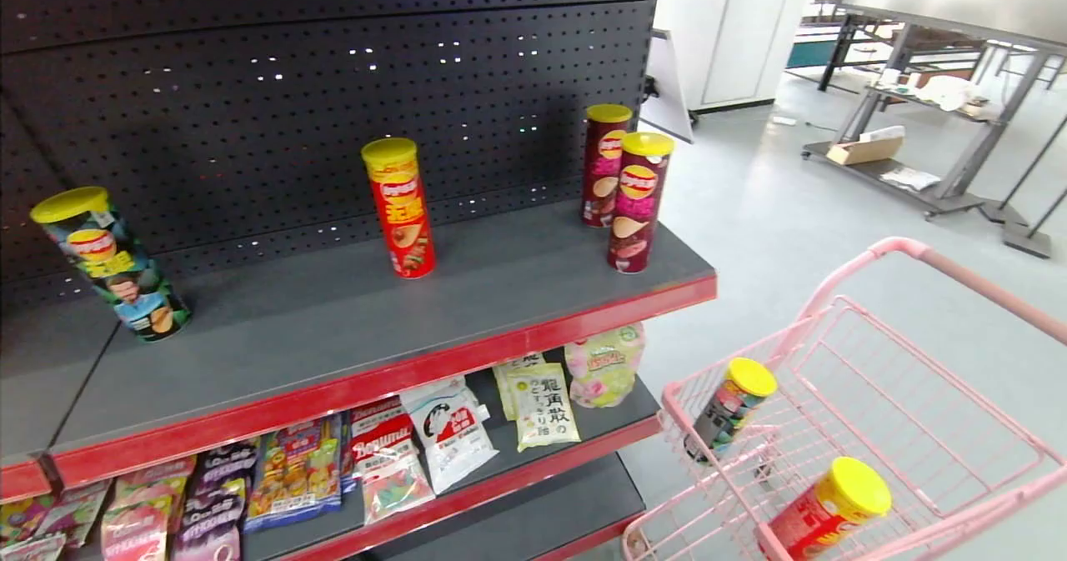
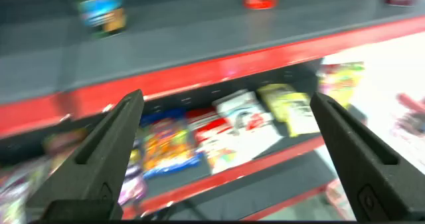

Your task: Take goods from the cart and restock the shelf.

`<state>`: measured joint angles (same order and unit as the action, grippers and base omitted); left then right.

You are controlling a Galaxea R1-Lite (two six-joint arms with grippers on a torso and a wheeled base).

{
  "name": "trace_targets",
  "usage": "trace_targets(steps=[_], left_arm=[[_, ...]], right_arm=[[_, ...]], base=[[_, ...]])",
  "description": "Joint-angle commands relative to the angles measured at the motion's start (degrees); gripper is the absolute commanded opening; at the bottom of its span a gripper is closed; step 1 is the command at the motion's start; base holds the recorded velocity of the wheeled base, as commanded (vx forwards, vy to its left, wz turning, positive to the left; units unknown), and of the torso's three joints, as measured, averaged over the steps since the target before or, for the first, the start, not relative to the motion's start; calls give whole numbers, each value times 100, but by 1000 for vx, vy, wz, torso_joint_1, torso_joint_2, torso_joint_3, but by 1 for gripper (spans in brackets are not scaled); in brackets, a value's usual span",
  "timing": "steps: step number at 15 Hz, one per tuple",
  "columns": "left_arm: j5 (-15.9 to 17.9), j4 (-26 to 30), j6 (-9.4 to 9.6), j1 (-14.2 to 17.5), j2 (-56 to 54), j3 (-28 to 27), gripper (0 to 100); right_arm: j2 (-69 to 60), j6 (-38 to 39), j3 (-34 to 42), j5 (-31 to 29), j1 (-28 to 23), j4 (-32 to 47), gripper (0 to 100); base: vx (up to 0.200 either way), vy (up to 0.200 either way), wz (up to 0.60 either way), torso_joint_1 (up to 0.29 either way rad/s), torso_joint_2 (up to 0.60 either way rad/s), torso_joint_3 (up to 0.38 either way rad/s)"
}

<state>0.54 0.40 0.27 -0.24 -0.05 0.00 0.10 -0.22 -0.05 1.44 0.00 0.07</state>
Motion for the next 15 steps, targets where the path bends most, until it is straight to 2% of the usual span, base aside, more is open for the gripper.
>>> trace_targets(steps=[1,5,12,15], left_arm=[[-1,4,0,-2,5,0,100],[-1,4,0,-2,5,0,100],[-1,4,0,-2,5,0,100],[-1,4,0,-2,5,0,100]], right_arm=[[-1,-4,-4,6,0,1,100],[-1,4,5,6,0,1,100],[-1,22,5,-3,0,1,100],[-1,22,5,-3,0,1,100]], base=[[0,0,-600,7,-2,2],[0,0,-600,6,4,2],[0,0,0,0,0,0],[0,0,0,-134,317,173]])
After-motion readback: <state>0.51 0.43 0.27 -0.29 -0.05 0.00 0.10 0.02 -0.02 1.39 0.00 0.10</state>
